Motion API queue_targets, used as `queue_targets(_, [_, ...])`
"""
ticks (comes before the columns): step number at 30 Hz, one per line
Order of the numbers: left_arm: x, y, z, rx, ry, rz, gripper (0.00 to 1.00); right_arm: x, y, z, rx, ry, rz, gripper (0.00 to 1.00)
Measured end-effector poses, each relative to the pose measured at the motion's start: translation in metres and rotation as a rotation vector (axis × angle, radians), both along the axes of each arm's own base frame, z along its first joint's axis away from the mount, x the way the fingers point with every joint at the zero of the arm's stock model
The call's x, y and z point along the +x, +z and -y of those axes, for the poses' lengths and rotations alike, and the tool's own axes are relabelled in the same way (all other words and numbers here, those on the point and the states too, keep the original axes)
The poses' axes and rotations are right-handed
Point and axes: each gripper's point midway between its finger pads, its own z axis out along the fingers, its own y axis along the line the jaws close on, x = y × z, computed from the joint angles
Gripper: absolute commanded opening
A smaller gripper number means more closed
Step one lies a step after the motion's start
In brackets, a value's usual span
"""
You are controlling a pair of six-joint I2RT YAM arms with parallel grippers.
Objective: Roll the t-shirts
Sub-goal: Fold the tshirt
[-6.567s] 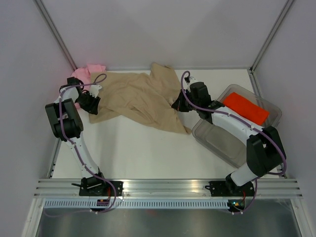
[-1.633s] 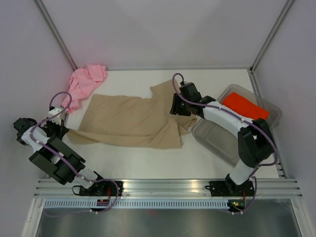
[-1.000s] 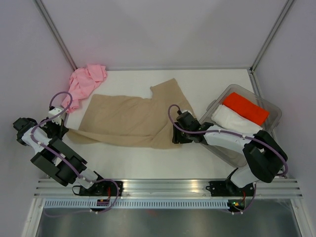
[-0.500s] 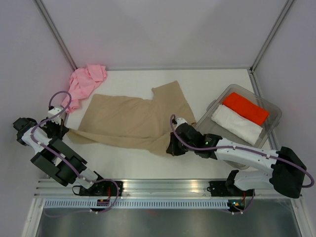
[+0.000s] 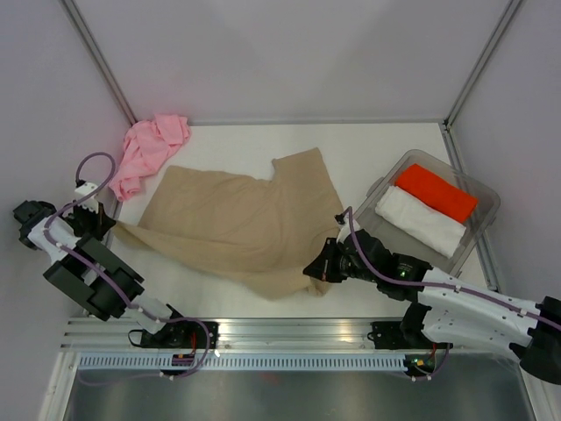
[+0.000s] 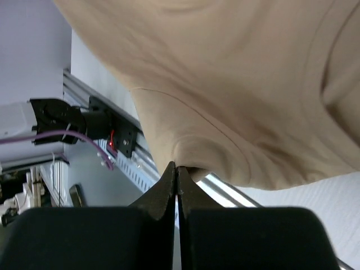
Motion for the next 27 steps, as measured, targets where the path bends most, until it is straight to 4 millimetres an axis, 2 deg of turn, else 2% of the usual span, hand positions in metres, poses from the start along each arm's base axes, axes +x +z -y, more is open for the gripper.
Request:
queue_targets(8, [0.018, -0.010, 0.010, -0.048, -0.043, -0.027, 0.02, 0.051, -0.021, 0.023, -0.114, -0.156, -0.006, 0.00])
queue_targets(13, [0.028, -0.017, 0.018, -0.078, -0.058, -0.049, 0.02, 0.091, -0.021, 0.046, -0.192, -0.259, 0.033, 0.00])
queue_targets(19, [0.046, -0.019, 0.016, -0.035, -0.034, -0.058, 0.02, 0.125, -0.021, 0.046, -0.316, -0.266, 0.086, 0.00])
queue_targets(23, [0.059, -0.017, 0.011, -0.001, -0.001, -0.052, 0.02, 0.140, -0.021, 0.046, -0.366, -0.256, 0.107, 0.00])
queue_targets(27, [0.068, -0.016, 0.007, 0.038, 0.023, -0.049, 0.03, 0.158, -0.029, 0.052, -0.417, -0.268, 0.105, 0.00])
